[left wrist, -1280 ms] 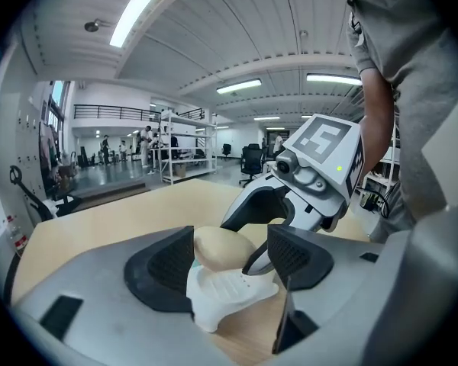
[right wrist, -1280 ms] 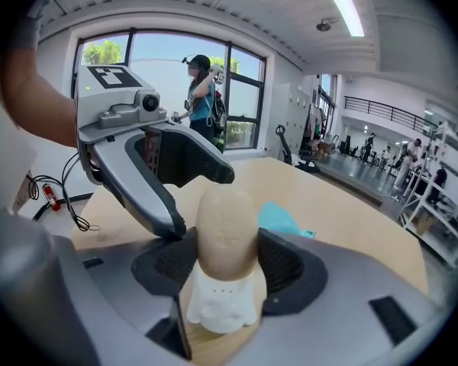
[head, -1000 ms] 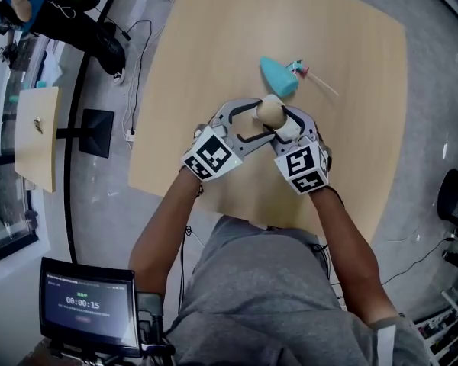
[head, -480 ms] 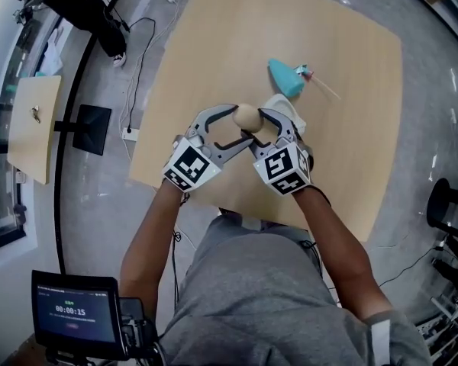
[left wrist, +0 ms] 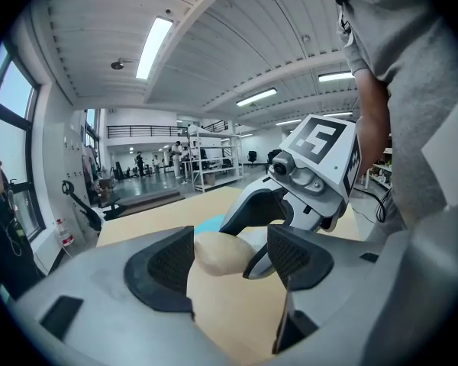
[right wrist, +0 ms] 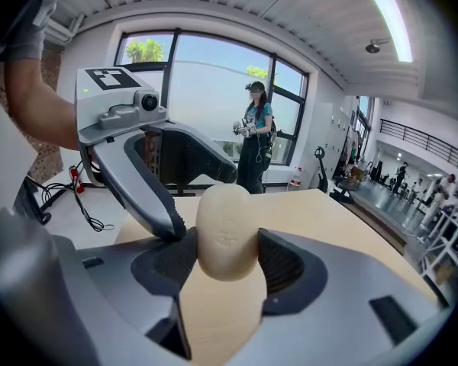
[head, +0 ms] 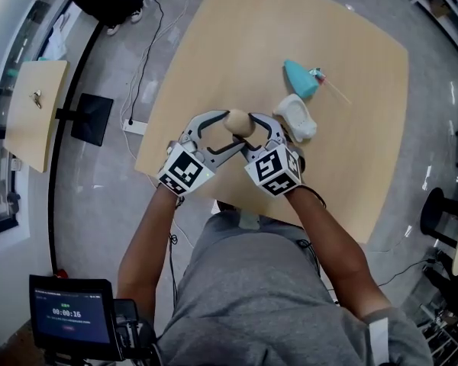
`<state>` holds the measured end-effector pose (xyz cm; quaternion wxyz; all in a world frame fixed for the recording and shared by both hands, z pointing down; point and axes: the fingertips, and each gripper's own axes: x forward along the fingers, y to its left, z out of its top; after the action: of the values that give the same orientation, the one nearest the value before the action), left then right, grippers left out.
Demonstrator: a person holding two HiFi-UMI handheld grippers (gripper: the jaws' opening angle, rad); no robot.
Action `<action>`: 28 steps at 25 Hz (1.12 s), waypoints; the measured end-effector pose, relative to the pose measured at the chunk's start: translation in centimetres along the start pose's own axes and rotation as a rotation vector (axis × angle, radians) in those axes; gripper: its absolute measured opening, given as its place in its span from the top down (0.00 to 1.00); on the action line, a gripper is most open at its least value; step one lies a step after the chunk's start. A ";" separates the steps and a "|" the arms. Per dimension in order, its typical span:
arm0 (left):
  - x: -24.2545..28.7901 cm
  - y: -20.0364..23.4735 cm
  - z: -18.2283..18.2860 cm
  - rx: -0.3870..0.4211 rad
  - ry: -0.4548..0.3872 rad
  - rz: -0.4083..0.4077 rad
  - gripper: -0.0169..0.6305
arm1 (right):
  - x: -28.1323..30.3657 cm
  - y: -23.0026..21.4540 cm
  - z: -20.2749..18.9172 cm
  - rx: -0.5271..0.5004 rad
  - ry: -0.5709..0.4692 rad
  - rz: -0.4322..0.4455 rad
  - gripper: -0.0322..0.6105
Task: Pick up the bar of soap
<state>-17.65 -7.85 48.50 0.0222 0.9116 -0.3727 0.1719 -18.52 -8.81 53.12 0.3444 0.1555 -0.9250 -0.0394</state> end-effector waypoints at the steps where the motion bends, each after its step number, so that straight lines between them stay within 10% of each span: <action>1: -0.2 -0.1 -0.3 -0.003 0.003 0.002 0.54 | 0.2 0.3 -0.1 -0.002 0.002 0.006 0.56; 28: 1.1 -2.9 -13.9 -0.298 0.179 -0.027 0.54 | 7.6 7.5 -10.0 -0.100 0.267 0.266 0.56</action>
<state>-19.05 -4.11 62.14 0.1926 0.8842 -0.3785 0.1948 -19.41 -3.71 66.86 0.4736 0.0184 -0.8803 -0.0186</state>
